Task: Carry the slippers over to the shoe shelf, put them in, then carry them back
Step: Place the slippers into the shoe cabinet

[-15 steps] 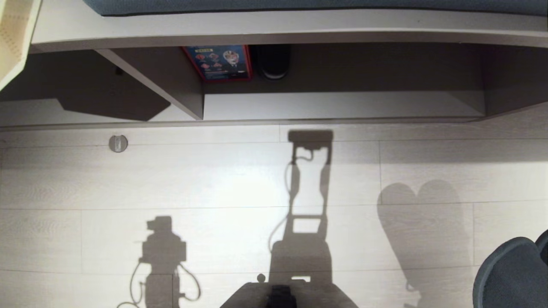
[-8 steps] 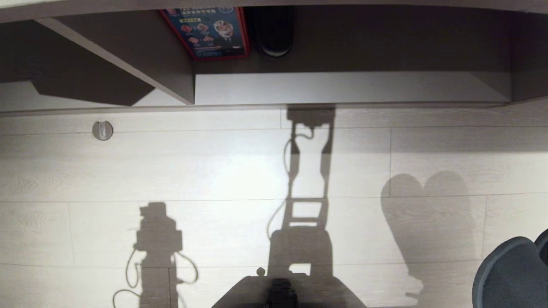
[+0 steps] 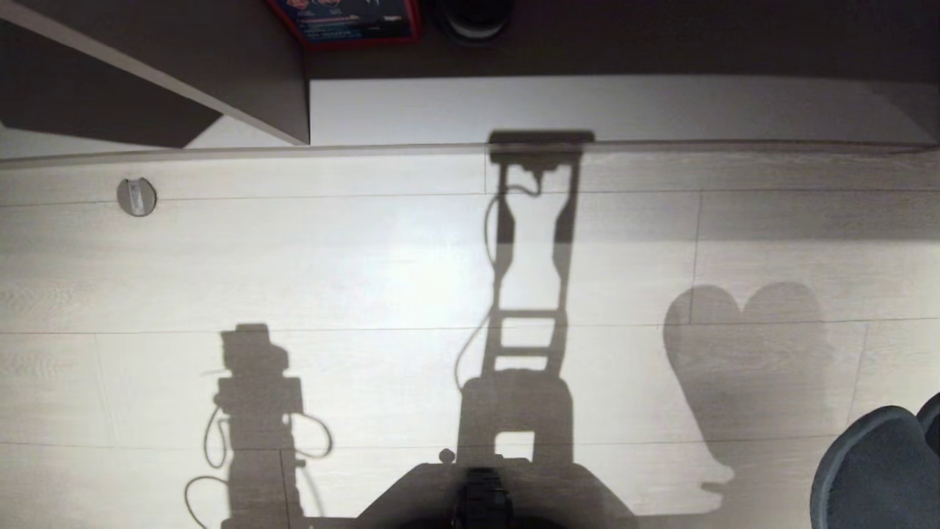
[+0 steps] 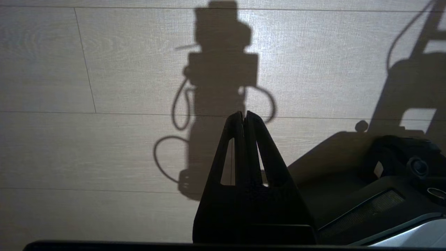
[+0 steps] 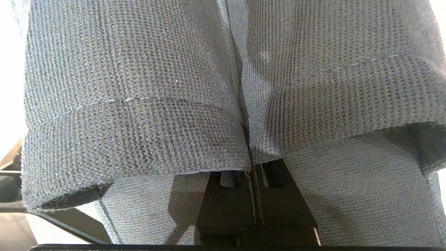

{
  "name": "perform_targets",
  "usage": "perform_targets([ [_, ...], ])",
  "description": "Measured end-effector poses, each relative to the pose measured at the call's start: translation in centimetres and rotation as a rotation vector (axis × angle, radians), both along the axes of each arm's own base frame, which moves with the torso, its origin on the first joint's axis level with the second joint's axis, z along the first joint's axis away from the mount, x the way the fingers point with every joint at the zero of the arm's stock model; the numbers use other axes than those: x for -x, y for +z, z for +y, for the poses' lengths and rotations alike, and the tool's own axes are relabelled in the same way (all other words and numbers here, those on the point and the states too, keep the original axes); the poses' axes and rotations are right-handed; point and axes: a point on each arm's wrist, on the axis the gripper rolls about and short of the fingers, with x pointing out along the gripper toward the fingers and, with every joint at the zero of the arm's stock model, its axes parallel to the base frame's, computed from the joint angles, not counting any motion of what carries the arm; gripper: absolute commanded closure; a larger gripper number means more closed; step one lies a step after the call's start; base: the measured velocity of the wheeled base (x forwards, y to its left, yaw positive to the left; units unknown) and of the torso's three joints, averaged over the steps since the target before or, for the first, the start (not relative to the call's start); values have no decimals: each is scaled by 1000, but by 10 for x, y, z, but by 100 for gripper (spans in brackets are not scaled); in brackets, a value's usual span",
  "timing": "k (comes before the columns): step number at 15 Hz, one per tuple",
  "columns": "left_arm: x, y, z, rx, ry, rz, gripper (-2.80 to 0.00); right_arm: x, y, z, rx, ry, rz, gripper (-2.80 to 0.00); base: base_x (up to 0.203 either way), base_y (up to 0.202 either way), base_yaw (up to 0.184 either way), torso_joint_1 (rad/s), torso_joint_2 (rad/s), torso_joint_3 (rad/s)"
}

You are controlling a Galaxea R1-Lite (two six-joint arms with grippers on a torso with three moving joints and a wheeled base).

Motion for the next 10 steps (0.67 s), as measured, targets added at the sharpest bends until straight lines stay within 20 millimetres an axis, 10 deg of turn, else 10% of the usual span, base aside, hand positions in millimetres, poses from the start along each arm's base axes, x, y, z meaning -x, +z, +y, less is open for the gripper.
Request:
perform_targets([
  [10, 0, 0, 0, 2, 0, -3, 0, 0, 0, 0, 0, 0, 0, 0, 0, 0, 0, 1, 1, -25],
])
